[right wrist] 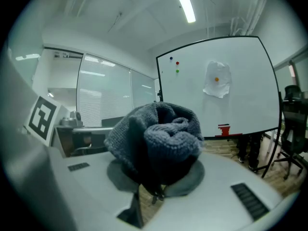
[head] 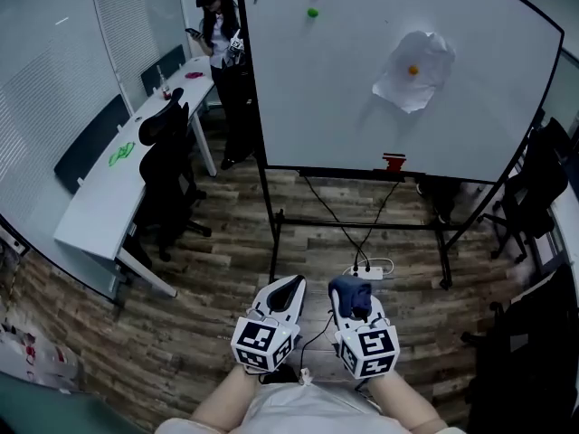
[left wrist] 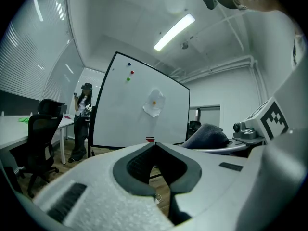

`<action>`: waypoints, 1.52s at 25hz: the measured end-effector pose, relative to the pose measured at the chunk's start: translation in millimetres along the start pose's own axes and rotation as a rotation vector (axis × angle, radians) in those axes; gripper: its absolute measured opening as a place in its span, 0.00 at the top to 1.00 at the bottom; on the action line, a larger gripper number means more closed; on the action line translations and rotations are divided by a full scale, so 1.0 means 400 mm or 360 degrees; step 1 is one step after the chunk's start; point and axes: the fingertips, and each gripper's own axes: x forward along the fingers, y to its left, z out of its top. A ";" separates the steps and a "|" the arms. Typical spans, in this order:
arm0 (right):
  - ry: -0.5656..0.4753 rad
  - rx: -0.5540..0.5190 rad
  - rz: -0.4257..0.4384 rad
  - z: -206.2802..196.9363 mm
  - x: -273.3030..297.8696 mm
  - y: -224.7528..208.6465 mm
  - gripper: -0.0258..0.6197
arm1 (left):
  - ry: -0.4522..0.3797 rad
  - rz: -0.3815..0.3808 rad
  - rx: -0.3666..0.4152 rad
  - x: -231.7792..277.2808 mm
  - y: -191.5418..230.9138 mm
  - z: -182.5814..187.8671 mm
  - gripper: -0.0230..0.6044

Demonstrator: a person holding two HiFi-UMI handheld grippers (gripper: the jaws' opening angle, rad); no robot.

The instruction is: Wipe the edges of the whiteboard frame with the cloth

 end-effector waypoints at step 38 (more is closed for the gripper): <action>0.0236 -0.0050 0.0332 0.179 1.099 -0.066 0.86 | 0.0132 0.0367 -0.0128 0.495 0.886 0.043 0.93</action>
